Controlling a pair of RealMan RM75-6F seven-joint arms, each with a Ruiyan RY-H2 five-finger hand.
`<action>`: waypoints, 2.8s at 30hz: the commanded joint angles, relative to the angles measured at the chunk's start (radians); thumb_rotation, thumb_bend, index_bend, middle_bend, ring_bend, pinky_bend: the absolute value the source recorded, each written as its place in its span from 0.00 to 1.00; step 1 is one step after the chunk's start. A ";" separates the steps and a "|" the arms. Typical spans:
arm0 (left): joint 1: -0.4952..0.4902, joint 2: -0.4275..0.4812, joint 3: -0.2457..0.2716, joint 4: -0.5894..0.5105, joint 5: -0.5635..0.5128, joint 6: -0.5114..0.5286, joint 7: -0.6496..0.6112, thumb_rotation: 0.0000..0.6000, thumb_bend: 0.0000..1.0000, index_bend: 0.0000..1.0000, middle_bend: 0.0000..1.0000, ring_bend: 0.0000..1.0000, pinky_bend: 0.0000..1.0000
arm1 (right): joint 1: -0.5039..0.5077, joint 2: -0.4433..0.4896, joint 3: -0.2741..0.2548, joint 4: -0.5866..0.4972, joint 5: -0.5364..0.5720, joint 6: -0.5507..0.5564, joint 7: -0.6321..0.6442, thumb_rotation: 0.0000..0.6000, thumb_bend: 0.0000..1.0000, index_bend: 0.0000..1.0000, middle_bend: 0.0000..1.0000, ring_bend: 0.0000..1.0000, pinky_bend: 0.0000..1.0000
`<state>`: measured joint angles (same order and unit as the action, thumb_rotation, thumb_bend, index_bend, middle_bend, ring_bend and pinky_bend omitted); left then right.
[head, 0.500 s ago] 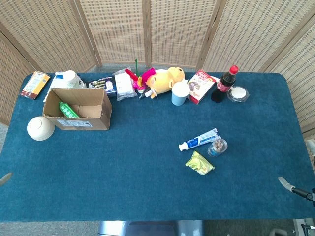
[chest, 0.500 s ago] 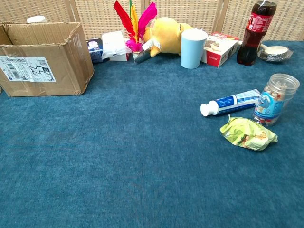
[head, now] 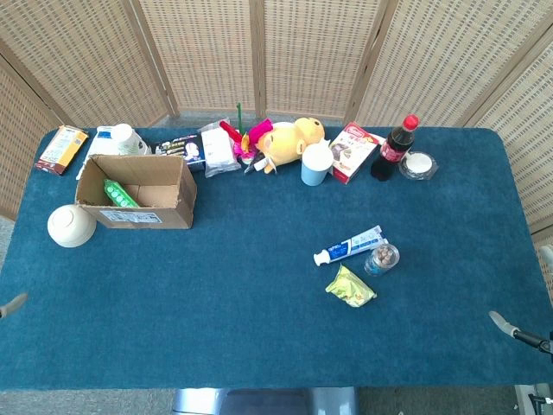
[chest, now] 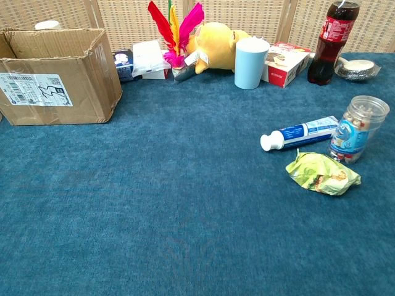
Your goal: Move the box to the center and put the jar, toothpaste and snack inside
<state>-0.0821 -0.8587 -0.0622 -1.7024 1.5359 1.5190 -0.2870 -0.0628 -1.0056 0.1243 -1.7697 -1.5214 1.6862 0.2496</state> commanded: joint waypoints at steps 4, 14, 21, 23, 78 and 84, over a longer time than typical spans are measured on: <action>-0.229 -0.017 -0.111 0.090 -0.115 -0.287 0.051 1.00 0.09 0.00 0.00 0.00 0.00 | 0.003 0.006 0.005 -0.001 0.015 -0.009 0.011 1.00 0.04 0.00 0.00 0.00 0.15; -0.437 -0.152 -0.148 0.151 -0.227 -0.507 0.422 1.00 0.07 0.00 0.00 0.00 0.01 | 0.008 0.012 0.016 0.009 0.043 -0.024 0.026 1.00 0.03 0.00 0.00 0.00 0.14; -0.532 -0.288 -0.150 0.225 -0.348 -0.593 0.625 1.00 0.07 0.00 0.00 0.00 0.02 | 0.018 -0.019 0.027 0.085 0.023 0.005 -0.086 1.00 0.01 0.00 0.00 0.00 0.12; -0.543 -0.304 -0.151 0.231 -0.373 -0.599 0.657 1.00 0.07 0.00 0.00 0.00 0.02 | 0.020 -0.021 0.026 0.091 0.022 0.004 -0.094 1.00 0.00 0.00 0.00 0.00 0.12; -0.675 -0.493 -0.066 0.243 -0.462 -0.427 1.075 1.00 0.45 0.72 0.71 0.69 0.91 | 0.021 0.026 0.012 0.108 0.028 -0.035 0.012 1.00 0.00 0.03 0.00 0.00 0.03; -0.704 -0.496 -0.135 0.121 -0.578 -0.411 1.134 1.00 0.44 0.72 0.71 0.69 0.91 | 0.020 0.030 0.010 0.105 0.025 -0.033 0.026 1.00 0.00 0.03 0.00 0.00 0.03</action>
<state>-0.7692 -1.3538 -0.1626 -1.5314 1.0161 1.0987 0.8139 -0.0429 -0.9760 0.1341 -1.6640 -1.4962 1.6529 0.2739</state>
